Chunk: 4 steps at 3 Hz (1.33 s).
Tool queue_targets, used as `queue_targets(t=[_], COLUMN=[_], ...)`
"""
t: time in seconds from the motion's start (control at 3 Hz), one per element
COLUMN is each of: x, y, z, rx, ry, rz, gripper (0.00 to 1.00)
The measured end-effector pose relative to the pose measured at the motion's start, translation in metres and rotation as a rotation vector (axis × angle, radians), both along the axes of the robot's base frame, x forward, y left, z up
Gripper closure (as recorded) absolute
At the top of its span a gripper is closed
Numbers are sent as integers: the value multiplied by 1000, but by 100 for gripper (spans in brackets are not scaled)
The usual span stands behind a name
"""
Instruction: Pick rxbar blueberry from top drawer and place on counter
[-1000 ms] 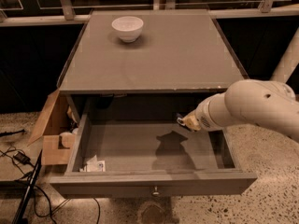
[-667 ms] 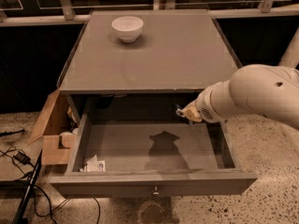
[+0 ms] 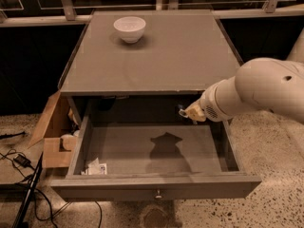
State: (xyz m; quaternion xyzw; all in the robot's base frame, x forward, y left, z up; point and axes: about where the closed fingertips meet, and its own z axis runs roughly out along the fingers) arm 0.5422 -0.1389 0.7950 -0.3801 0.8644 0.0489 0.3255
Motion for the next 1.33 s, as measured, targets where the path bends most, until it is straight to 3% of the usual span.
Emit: queue_targets(t=[0.67, 1.0, 1.33], x=[-10, -10, -3], y=[7, 9, 11], z=[82, 138, 170], rx=[5, -26, -57], ry=[54, 36, -14], rz=[11, 0, -7], gripper=[100, 100, 100])
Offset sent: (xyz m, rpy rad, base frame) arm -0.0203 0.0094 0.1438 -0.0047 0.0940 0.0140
